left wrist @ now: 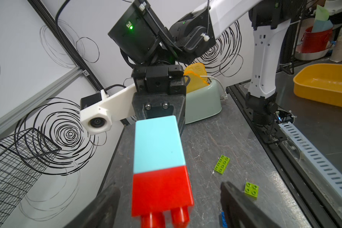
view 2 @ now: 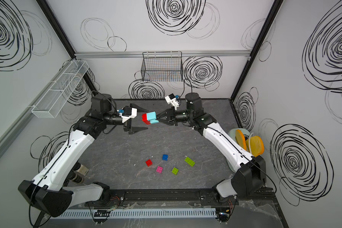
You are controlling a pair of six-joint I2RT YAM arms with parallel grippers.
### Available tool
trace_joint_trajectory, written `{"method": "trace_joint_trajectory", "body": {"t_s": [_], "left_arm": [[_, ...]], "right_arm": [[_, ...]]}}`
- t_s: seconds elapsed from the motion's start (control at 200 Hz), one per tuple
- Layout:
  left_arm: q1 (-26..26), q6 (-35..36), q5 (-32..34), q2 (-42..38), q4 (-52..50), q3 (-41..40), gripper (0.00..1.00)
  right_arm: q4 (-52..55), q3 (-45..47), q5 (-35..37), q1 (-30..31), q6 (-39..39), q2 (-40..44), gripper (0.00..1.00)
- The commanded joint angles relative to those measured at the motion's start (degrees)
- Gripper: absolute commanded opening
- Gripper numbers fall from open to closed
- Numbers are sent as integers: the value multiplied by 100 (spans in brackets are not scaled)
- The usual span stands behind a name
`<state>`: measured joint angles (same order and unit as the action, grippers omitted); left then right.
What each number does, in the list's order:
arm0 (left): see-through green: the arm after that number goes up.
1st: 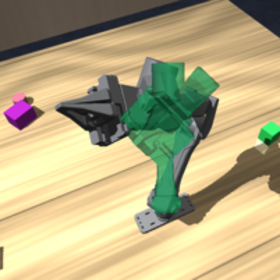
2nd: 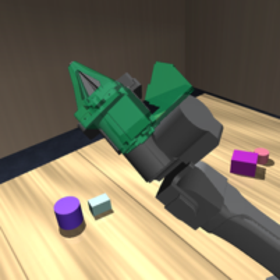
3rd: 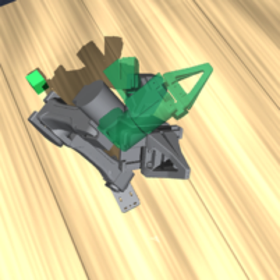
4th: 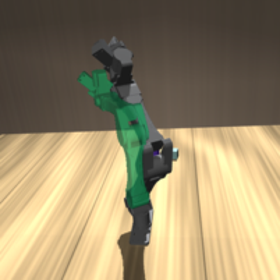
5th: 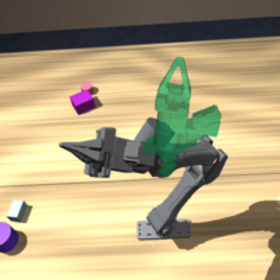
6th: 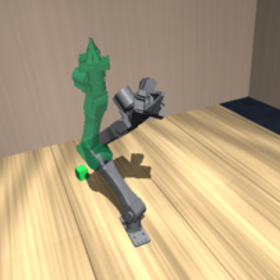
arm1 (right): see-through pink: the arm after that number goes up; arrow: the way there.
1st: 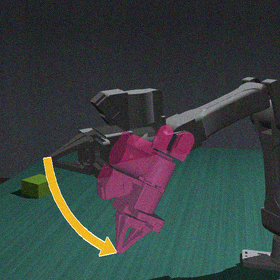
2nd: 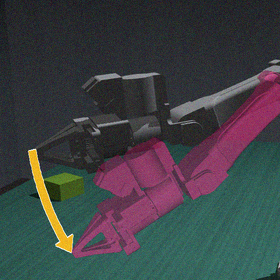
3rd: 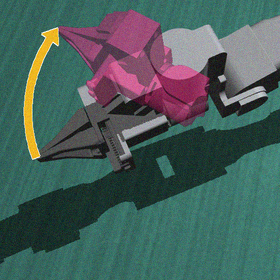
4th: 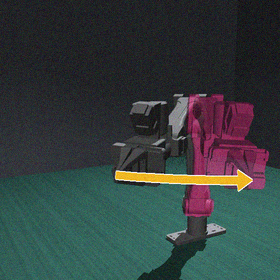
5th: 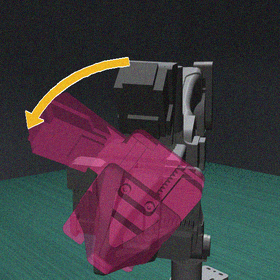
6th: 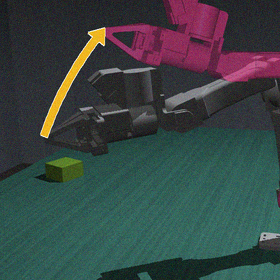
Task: Assemble a giraffe with lego
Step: Place the lego brick at the center of the board.
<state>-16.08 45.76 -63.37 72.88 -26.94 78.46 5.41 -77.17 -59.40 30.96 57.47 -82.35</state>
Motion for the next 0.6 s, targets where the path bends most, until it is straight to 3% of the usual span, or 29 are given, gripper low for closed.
{"method": "trace_joint_trajectory", "body": {"t_s": [0.0,0.305,0.51,0.57,0.595], "left_arm": [[0,39,-167,3,75,144,78],[42,100,-169,-79,-61,126,50],[22,82,-202,-74,-57,155,18],[17,82,-206,-76,-66,161,12],[17,91,-203,-76,-74,161,10]], "right_arm": [[-216,-192,-50,26,52,96,0],[-222,-193,-63,31,45,91,0],[-224,-167,-63,29,32,100,0],[-199,-158,-55,31,20,113,0],[-181,-158,-50,23,10,114,4]]}}
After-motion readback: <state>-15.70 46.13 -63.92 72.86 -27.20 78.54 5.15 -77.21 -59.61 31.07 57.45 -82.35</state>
